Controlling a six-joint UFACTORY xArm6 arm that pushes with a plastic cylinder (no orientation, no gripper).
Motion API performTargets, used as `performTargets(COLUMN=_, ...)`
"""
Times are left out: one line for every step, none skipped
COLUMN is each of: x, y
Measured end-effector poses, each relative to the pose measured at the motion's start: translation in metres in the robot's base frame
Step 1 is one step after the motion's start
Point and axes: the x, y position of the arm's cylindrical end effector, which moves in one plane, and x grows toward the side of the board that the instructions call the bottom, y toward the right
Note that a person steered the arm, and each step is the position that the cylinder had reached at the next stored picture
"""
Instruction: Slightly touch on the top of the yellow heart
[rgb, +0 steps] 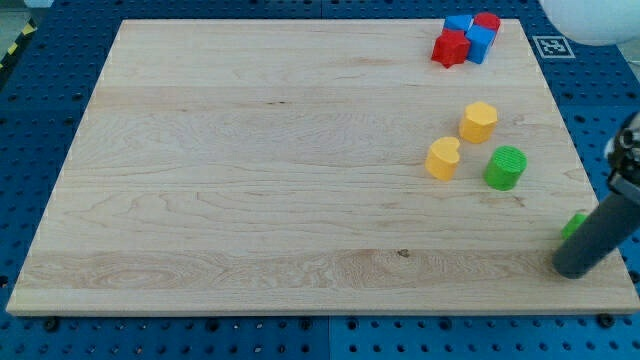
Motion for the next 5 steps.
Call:
performTargets(x=-0.013, y=-0.052)
performTargets(x=-0.058, y=-0.116)
performTargets(x=-0.128, y=-0.166)
performTargets(x=-0.174, y=-0.156)
performTargets(x=-0.171, y=-0.111)
